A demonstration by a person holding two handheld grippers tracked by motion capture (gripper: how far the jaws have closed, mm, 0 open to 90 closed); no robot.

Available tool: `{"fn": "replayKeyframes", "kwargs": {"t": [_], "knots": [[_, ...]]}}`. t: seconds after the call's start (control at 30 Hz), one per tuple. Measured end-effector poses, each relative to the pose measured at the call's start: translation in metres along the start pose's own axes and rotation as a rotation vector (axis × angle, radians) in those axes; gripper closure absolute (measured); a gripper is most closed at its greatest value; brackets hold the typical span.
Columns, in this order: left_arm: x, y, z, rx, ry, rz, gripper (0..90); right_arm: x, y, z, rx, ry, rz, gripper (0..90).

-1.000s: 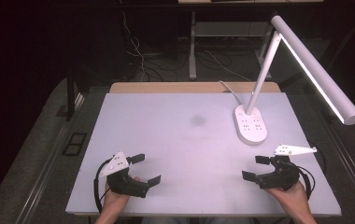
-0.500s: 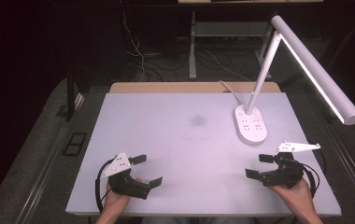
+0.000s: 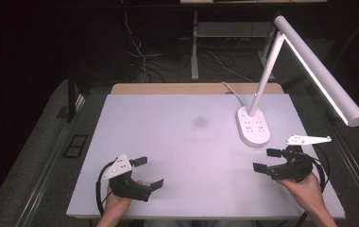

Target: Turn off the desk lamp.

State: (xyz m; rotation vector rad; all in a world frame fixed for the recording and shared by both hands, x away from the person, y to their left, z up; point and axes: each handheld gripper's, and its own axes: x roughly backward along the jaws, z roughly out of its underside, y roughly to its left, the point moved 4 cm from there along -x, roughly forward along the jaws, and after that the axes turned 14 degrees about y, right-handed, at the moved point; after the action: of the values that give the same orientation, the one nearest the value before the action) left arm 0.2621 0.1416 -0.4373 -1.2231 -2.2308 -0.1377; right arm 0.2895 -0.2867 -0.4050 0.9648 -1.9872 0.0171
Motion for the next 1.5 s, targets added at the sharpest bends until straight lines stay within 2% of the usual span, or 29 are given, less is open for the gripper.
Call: {"fn": "replayKeyframes", "kwargs": {"t": [0.73, 1.5], "knots": [[0.000, 0.001, 0.000, 0.006, -0.003, -0.004, 0.0, 0.006, -0.023, -0.030, 0.000, 0.018, 0.007, 4.0], [0.000, 0.001, 0.000, 0.008, -0.001, -0.002, 0.0, 0.005, -0.059, -0.064, -0.013, 0.041, 0.043, 4.0]]}}
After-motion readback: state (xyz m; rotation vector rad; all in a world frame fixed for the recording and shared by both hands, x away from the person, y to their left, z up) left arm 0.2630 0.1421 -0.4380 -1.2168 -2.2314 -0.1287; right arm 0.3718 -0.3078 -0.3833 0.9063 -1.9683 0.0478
